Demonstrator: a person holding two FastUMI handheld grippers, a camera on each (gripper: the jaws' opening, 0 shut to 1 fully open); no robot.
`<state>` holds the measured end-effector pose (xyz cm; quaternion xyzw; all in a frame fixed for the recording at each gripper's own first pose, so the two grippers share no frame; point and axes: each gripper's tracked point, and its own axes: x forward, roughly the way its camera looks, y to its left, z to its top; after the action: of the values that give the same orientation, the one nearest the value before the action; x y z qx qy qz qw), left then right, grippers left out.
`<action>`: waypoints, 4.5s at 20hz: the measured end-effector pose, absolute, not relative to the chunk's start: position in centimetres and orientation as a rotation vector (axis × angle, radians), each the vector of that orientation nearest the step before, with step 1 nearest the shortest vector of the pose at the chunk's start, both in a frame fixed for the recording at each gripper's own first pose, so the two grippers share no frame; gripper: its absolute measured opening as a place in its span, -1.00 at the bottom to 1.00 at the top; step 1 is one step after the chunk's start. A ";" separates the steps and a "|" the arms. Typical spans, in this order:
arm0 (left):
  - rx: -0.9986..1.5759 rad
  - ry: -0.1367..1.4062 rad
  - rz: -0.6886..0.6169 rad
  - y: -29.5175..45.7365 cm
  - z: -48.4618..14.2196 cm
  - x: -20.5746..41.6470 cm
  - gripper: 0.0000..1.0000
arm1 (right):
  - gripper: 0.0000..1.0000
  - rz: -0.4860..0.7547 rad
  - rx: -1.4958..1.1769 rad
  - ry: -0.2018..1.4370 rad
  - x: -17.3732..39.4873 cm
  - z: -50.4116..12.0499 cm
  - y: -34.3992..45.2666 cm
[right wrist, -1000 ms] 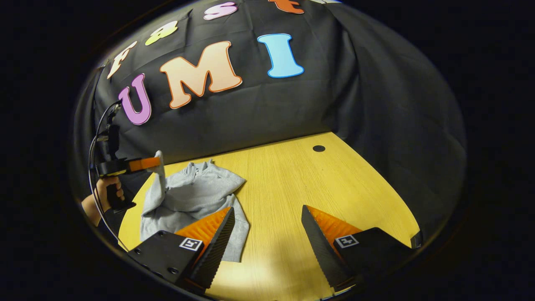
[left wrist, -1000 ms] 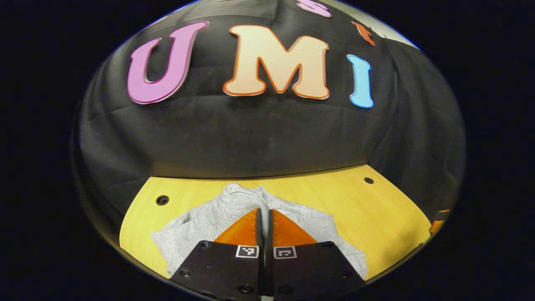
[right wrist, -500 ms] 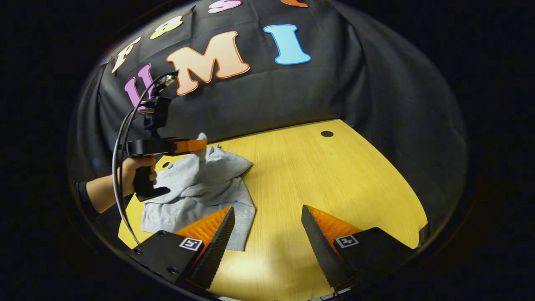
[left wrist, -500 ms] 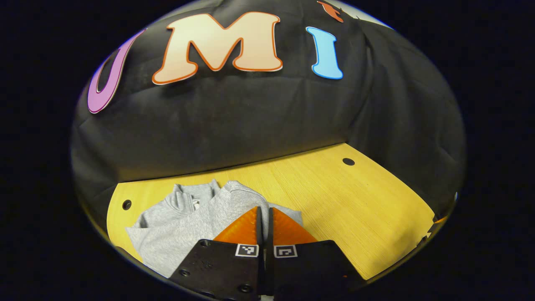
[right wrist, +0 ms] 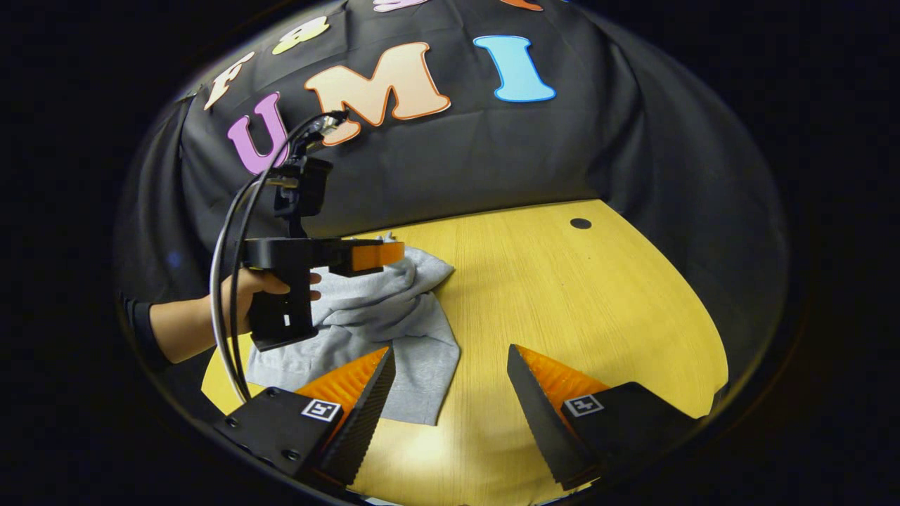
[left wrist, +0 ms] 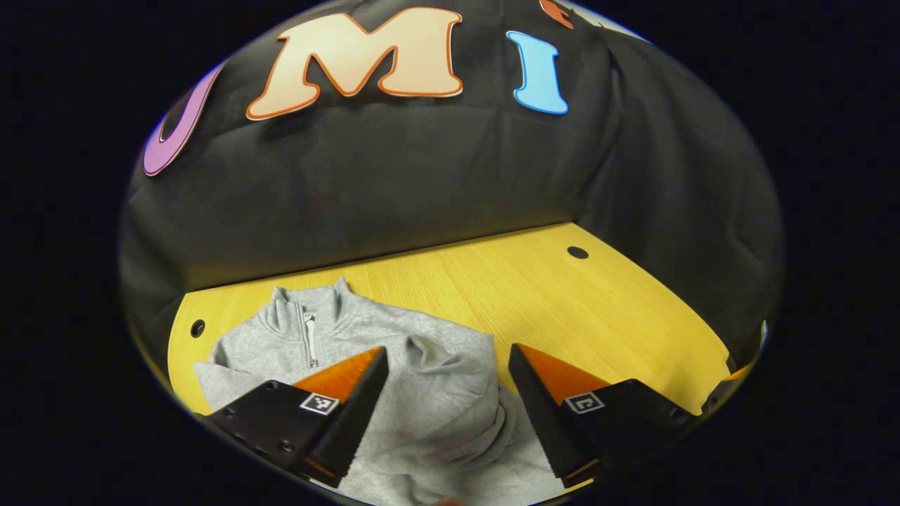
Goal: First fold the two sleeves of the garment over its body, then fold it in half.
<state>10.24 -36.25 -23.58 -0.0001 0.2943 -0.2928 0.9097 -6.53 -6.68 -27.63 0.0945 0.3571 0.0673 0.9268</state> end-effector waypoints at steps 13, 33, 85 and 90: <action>-0.040 0.651 -0.337 -16.2 -27.6 1.2 0.90 | 0.98 0.138 0.159 0.745 -5.3 -30.3 -1.9; -0.099 0.888 -0.131 -2.2 -37.7 -9.7 0.89 | 0.94 0.106 -0.024 0.930 -9.8 -38.3 0.1; -0.353 0.823 -0.229 -5.3 -27.6 1.1 -1.00 | -0.95 0.207 0.471 0.872 -0.6 -28.9 4.6; -0.338 0.853 -0.237 -5.1 -27.9 4.9 -1.00 | -0.95 0.209 0.533 0.901 2.9 -28.3 5.6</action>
<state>4.93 -5.10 -27.87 -0.1626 0.4108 -0.1143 0.8898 2.94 5.62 -28.35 0.2542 0.4292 0.0996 0.8610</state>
